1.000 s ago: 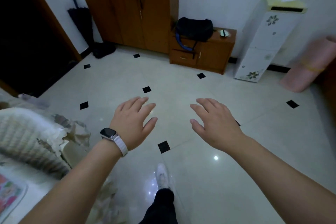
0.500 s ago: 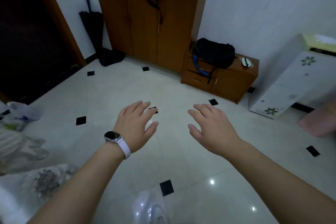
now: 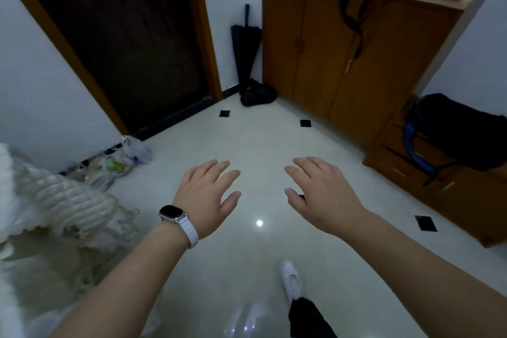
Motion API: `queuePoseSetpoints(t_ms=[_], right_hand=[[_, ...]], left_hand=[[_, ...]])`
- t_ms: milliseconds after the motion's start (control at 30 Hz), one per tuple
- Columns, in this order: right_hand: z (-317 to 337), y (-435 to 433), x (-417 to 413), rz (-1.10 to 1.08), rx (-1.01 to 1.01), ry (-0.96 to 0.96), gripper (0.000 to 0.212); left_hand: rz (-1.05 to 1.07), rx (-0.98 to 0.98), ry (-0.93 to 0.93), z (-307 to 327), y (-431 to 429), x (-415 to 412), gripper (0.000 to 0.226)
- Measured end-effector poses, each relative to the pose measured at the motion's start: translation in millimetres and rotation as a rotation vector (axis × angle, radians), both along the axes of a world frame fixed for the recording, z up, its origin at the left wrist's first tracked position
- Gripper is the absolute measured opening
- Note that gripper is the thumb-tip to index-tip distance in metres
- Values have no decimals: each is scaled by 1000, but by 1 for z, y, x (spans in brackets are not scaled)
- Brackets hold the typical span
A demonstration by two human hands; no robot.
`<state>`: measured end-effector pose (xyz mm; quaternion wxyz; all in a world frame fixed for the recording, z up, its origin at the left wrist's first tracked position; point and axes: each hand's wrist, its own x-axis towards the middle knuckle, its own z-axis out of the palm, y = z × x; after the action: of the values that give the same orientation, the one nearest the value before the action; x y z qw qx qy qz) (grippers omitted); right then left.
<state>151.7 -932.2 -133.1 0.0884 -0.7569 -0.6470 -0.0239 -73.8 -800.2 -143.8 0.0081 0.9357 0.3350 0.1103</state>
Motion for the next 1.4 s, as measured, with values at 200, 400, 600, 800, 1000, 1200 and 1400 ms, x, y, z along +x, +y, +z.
queuePoseSetpoints(t_ms=[200, 400, 600, 800, 1000, 1200, 1400], right_hand=[[2, 122, 57, 207, 11, 73, 48], [24, 235, 60, 507, 93, 138, 46], [23, 319, 18, 704, 128, 183, 45], [4, 404, -45, 851, 65, 175, 44], [-2, 495, -115, 913, 12, 112, 43], [28, 586, -204, 975, 68, 64, 45], [34, 643, -269, 1075, 57, 74, 47]], left_hand=[[211, -5, 17, 11, 78, 43, 44], [422, 31, -2, 32, 127, 42, 45], [641, 47, -21, 34, 159, -10, 44], [756, 65, -69, -2, 200, -71, 37], [830, 51, -122, -21, 283, -133, 39], [872, 122, -144, 5, 366, -208, 37], [964, 151, -147, 20, 400, -263, 36]])
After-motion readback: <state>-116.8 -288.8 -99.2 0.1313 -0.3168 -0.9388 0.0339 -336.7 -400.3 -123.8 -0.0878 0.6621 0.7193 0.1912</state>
